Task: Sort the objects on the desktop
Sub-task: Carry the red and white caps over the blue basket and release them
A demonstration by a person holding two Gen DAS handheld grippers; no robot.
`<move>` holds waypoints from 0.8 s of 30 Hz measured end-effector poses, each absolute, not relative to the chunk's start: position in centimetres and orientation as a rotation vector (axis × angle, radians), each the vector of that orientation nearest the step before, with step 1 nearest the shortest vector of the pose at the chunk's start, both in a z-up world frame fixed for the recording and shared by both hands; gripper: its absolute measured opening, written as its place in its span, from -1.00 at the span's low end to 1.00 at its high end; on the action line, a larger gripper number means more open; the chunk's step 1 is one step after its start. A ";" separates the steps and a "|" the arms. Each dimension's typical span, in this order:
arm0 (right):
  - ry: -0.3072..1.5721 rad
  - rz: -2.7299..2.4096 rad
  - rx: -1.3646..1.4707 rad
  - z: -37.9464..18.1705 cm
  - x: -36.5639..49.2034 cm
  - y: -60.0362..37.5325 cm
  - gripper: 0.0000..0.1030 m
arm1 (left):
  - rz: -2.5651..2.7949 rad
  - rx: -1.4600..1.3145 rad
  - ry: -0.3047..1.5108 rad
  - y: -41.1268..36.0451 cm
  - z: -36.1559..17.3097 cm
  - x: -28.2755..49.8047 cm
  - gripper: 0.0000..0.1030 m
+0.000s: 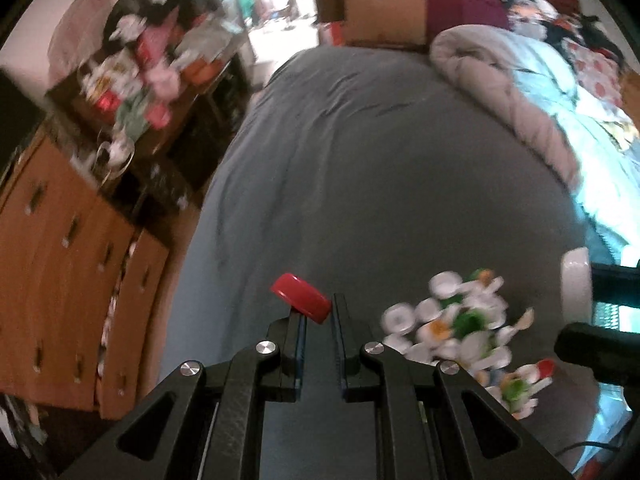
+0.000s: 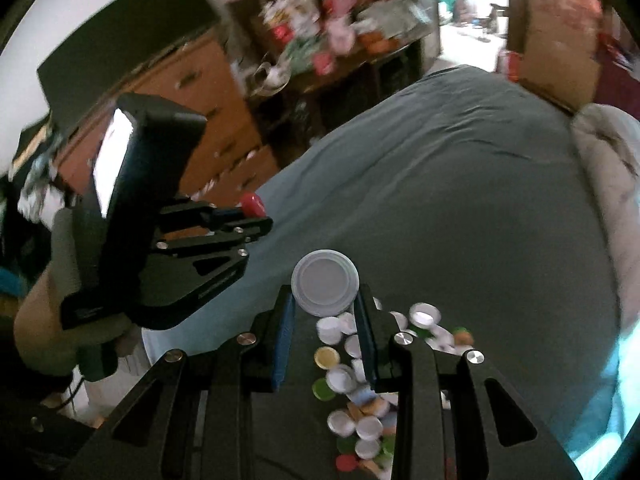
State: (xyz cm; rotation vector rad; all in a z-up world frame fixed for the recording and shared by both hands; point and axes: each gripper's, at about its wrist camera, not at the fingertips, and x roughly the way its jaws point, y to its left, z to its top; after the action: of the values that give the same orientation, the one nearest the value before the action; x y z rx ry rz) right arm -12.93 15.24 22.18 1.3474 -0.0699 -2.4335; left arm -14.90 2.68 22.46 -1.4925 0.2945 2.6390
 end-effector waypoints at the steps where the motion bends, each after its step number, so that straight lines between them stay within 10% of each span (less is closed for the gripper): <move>1: -0.087 -2.456 1.345 22.9 -12.2 16.4 -0.49 | 2.631 -1.467 0.311 4.0 23.3 -14.9 -0.78; 24: -0.411 -2.870 1.276 33.9 2.8 40.9 -0.49 | 2.429 -1.253 0.449 28.8 34.7 -11.6 -0.78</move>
State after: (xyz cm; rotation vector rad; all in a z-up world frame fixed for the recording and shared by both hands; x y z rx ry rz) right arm 2.85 40.92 33.86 1.2760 -0.4111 -2.8704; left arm -11.64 28.82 34.70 -1.2531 0.4492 2.4287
